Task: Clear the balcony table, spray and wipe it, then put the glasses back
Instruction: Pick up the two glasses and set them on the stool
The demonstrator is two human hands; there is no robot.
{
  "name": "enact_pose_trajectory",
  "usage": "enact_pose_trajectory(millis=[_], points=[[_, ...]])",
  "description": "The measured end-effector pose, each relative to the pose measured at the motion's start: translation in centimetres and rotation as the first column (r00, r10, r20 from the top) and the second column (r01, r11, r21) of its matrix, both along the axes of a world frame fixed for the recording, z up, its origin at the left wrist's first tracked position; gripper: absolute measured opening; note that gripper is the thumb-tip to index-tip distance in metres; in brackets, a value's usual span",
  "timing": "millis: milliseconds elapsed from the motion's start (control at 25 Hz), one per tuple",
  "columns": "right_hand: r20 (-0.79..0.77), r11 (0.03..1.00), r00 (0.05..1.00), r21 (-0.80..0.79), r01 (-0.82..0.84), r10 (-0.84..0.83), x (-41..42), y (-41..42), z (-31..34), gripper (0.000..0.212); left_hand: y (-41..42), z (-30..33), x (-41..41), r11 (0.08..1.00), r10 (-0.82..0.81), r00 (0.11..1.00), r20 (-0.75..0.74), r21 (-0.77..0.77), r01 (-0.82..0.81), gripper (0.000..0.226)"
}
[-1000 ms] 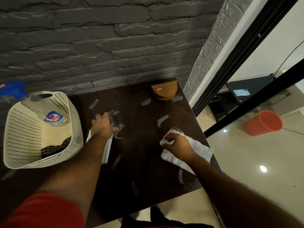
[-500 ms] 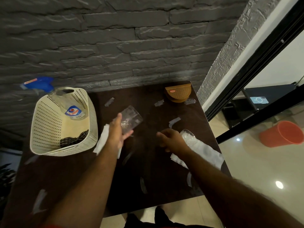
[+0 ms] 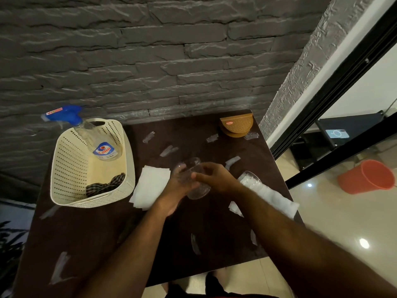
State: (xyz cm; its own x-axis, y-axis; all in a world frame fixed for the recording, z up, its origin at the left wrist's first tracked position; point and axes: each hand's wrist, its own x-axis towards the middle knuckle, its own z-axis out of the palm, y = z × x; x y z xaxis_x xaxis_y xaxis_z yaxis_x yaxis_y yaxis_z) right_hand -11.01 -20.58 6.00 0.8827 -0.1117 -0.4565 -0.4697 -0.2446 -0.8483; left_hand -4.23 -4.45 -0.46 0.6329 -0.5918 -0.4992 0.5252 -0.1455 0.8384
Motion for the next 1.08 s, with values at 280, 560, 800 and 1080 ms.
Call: enact_pose_trajectory(millis=[280, 560, 800, 1080], points=[[-0.258, 0.431, 0.927, -0.829, -0.357, 0.272, -4.7, -6.6, -2.8, 0.043, -1.2, -1.7, -1.0, 0.979, 0.145, 0.974, 0.173, 0.118, -0.166, 0.083], [-0.371, 0.782, 0.81, -0.602, 0.162, -0.454, -6.9, -11.1, -5.3, 0.087, -1.1, -2.4, -1.6, 0.956, 0.156, 0.952, 0.264, 0.202, -0.213, 0.093], [-0.467, 0.759, 0.624, -0.184, 0.624, -0.627, -5.8, -9.2, -6.6, 0.106, -2.3, -2.5, -2.6, 0.936, 0.195, 0.941, 0.277, 0.235, -0.263, 0.096], [-0.02, 0.779, 0.805, -0.269, 0.566, -0.593, -6.5, -7.8, -7.0, 0.103, -2.9, -3.0, -2.8, 0.921, 0.176, 0.946, 0.274, 0.293, -0.256, 0.1]])
